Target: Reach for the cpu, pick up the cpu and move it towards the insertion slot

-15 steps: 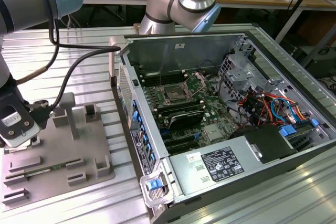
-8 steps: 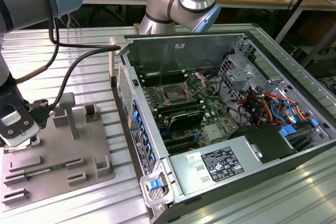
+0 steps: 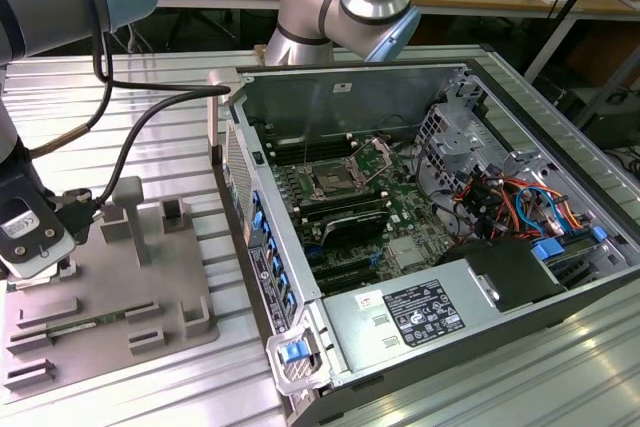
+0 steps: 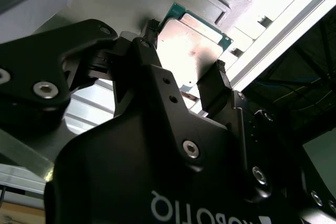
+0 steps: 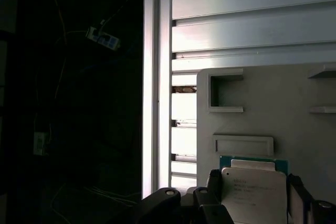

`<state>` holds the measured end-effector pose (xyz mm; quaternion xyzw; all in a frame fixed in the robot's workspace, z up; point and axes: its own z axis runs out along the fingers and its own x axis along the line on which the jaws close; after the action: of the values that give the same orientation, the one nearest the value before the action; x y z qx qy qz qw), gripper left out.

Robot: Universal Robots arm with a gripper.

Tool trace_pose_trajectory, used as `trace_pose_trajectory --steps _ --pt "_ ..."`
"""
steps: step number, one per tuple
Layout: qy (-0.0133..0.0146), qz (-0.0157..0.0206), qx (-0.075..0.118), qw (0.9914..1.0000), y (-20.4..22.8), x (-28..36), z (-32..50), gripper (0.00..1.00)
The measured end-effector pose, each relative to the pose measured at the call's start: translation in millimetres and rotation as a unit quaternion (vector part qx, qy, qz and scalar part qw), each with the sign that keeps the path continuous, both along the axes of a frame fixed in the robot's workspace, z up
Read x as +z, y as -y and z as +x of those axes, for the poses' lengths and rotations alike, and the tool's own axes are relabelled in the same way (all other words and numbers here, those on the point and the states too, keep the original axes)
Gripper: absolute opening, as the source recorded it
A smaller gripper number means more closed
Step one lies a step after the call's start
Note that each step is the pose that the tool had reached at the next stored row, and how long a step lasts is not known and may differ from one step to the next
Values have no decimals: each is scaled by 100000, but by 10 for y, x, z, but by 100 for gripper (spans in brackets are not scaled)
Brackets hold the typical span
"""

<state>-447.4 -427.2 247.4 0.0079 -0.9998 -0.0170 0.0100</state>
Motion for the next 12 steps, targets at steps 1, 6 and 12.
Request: trace_pose_trajectory --steps 1,6,12 --pt "2 0 -2 100000 0 0 1 55" --pt "6 4 0 100000 0 12 1 55" --pt "-8 1 0 100000 0 30 2 55"
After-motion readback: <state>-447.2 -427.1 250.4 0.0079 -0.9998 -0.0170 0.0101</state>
